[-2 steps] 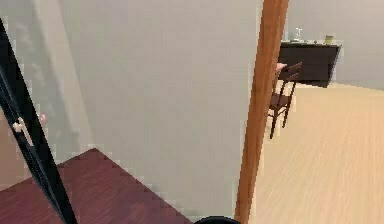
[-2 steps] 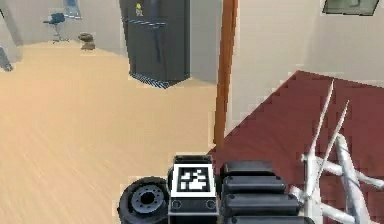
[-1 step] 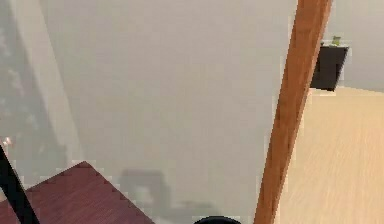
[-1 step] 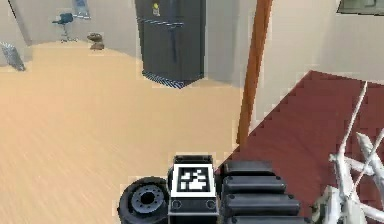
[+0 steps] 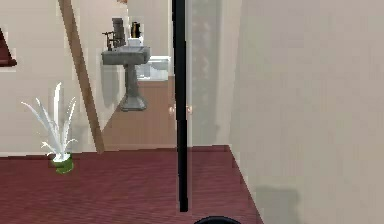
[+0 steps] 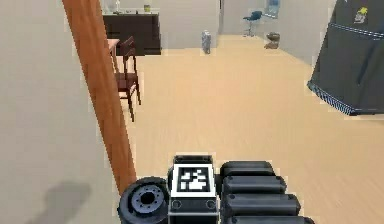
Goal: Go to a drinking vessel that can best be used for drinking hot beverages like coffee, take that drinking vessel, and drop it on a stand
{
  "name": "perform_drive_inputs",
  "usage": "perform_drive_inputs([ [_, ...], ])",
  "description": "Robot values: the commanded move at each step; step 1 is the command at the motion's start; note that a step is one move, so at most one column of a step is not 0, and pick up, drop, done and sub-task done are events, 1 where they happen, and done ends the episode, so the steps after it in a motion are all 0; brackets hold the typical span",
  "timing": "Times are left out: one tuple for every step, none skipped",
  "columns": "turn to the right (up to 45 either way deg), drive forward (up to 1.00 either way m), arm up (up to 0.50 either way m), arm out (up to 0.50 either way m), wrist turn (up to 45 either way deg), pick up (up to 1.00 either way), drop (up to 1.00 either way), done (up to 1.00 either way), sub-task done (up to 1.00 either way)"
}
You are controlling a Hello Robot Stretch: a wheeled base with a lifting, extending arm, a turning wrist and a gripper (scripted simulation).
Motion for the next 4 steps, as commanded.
perform_drive_inputs([
  [-21.0,0.00,0.00,0.00,0.0,0.00,0.00,0.00,0.00],
  [0.0,1.00,0.00,0.00,0.0,0.00,0.00,0.00,0.00],
  [-9.0,0.00,0.00,0.00,0.0,0.00,0.00,0.00,0.00],
  [0.0,0.25,0.00,0.00,0.0,0.00,0.00,0.00,0.00],
])
